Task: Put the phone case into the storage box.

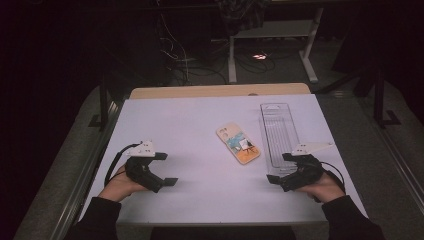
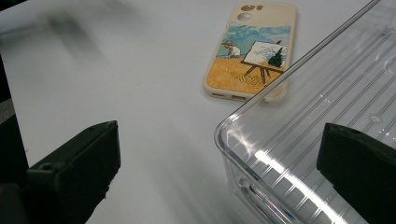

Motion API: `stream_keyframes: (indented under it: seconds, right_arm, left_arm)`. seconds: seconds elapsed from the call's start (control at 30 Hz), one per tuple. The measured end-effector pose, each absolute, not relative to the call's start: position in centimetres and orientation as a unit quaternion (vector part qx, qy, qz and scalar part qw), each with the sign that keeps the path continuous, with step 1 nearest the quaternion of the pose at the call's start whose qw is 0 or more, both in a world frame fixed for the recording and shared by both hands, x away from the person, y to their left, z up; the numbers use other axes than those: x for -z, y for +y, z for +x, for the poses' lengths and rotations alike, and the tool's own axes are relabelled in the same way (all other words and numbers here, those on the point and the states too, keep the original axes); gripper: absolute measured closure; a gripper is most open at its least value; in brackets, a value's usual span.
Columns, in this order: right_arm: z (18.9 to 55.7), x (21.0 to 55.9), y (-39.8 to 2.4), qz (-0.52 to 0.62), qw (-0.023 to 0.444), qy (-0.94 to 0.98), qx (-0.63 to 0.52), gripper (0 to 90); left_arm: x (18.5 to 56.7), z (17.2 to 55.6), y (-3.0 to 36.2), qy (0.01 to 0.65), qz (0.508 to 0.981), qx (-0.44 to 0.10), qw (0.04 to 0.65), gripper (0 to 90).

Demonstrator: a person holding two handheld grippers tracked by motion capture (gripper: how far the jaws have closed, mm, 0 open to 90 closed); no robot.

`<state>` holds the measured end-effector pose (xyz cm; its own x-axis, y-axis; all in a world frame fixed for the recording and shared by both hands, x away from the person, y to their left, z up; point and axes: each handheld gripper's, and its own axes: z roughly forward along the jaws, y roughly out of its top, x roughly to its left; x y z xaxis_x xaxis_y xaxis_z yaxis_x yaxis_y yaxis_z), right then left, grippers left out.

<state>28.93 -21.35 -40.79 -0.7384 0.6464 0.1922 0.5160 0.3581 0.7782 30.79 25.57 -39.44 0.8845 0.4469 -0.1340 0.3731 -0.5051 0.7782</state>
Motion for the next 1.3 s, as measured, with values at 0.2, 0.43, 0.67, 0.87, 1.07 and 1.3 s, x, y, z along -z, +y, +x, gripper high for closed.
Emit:
stream_keyframes:
  seconds: [0.2,0.43,0.67,0.87,1.07,1.3]
  right_arm:
    - [28.9,40.1,-21.0,0.35,0.07,0.818,-0.452,0.0]
    - [28.9,38.9,-19.8,0.333,0.066,0.817,-0.467,0.0]
    - [29.0,38.4,-18.1,0.321,0.055,0.819,-0.473,0.0]
    - [29.5,38.7,-16.6,0.307,0.044,0.824,-0.474,0.0]
    - [29.7,39.1,-15.1,0.302,0.036,0.829,-0.47,0.0]
    - [30.0,39.6,-13.7,0.298,0.031,0.829,-0.472,0.0]
  left_arm:
    - [39.5,30.8,25.5,0.239,0.866,-0.04,0.437,0.1]
    - [39.5,31.0,25.4,0.241,0.867,-0.04,0.434,0.2]
    - [39.5,31.1,25.4,0.241,0.867,-0.039,0.434,0.2]
    - [39.6,31.3,25.4,0.242,0.867,-0.038,0.434,0.2]
    - [39.4,31.7,25.2,0.242,0.867,-0.03,0.433,0.2]
    - [39.4,32.7,24.8,0.246,0.865,-0.027,0.437,0.9]
